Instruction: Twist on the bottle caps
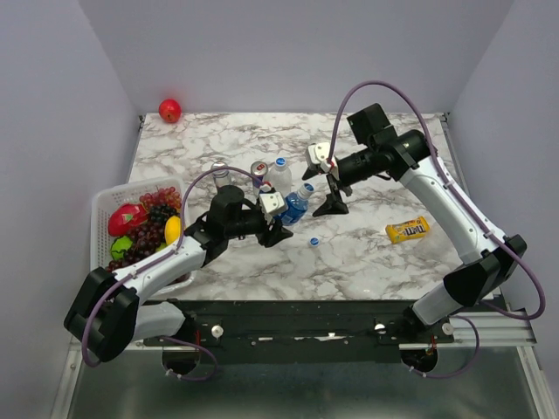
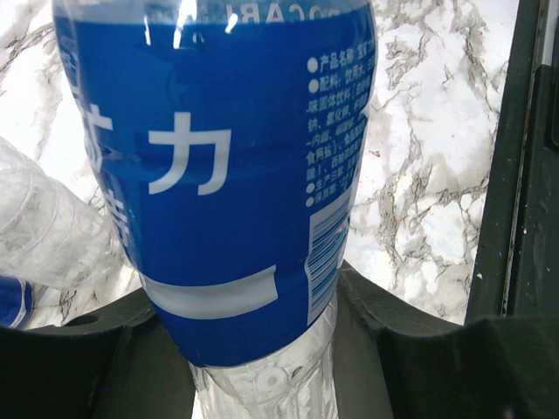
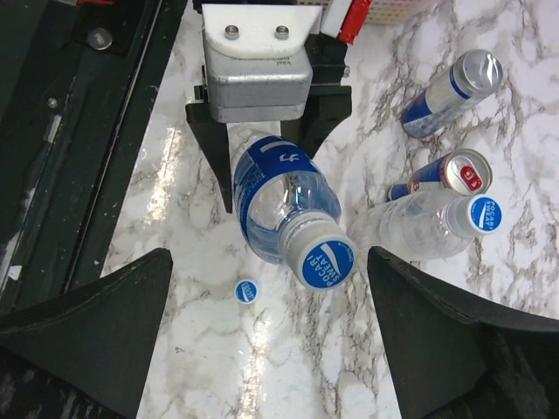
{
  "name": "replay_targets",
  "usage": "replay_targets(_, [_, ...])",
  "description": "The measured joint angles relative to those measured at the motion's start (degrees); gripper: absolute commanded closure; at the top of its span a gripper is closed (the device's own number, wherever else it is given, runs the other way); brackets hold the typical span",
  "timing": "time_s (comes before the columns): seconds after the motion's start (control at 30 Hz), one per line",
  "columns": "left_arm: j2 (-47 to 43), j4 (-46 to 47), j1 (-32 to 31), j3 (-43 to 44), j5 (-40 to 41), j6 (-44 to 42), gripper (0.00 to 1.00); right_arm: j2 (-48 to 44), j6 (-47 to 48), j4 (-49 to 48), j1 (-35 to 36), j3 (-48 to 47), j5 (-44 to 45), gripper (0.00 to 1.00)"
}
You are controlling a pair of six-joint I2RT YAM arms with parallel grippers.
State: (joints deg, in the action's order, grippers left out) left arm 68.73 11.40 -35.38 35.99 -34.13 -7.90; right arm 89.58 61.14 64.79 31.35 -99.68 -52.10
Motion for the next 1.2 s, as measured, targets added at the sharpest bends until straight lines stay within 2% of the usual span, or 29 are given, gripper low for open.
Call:
replay_targets(0.3, [0.09,-0.28,0.83,0.33,-0.52,0.83,1.00,1.38,1.14,-0.85,1.27,1.31,0.26,0.01])
replay_targets(0.6, [0.07,2.97,3.32,0.28,-1.92,10.05,1.00,1.97,-0.81,-2.73,0.74,1.70,5.05,0.00])
replay_targets(0.73, [-0.09,4.87,4.55,0.26,-1.60,11.56,1.00,2.01,-3.04,1.44,0.96,1.84,6.84,0.03])
replay_targets(0.87, [-0.15,4.04,4.79,0.26,-1.64,8.98,1.00,2.56,-8.09,2.34,-0.66,0.63,7.74,0.03])
replay_targets(0.97, [-0.15,0.98,4.76,0.33,-2.38,4.59,1.00,4.96,-10.82,1.86,-3.32,-5.31,6.93,0.01])
replay_targets(1.07, [0.26,-3.98,4.55,1.70,-3.69,0.00,1.00,5.05,-9.86,-1.11,-4.79,-7.78,3.76,0.00])
replay_targets(1.2, [1.25,-7.93,4.13,4.63,-5.16,-4.33,1.00,1.70,-3.52,-3.37,-2.23,-3.65,0.48,0.00])
